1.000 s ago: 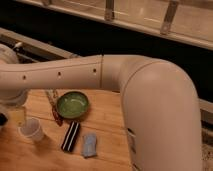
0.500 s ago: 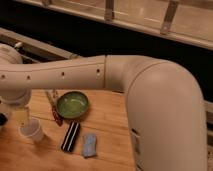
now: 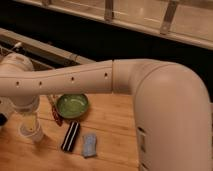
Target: Place the ceramic cup in the ceramic bowl
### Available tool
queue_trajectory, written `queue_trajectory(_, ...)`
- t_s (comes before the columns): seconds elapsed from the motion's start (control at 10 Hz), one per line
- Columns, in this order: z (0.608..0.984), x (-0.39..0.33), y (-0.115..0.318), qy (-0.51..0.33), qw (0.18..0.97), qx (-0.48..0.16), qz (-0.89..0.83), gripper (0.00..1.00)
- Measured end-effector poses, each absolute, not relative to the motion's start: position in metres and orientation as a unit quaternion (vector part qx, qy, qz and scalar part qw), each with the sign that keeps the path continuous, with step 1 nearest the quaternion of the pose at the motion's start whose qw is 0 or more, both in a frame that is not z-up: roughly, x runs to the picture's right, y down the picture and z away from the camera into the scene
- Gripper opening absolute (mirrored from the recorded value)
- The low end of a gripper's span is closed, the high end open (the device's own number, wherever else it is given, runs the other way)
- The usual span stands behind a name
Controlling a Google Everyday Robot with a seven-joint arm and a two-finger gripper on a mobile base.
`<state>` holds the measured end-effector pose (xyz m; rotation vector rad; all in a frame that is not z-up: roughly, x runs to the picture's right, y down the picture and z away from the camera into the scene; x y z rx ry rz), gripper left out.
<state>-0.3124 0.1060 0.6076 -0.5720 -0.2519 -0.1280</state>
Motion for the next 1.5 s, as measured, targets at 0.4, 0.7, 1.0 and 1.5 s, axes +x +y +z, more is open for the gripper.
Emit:
queue_trajectory(0.4, 0.638, -0.380, 0.096, -0.151, 0.940, -0.291, -0.097, 0.80)
queue_trajectory(0.7, 0.668, -0.426, 0.099, -0.190, 0.928, -0.295, -0.122, 0.80)
queue_trajectory(1.0, 0.681, -0.437, 0.106, -0.203, 0.925, -0.296, -0.126, 0.80)
queue_trajectory(1.5, 0.690, -0.427, 0.115, -0.201, 0.923, -0.309, -0.108, 0.80)
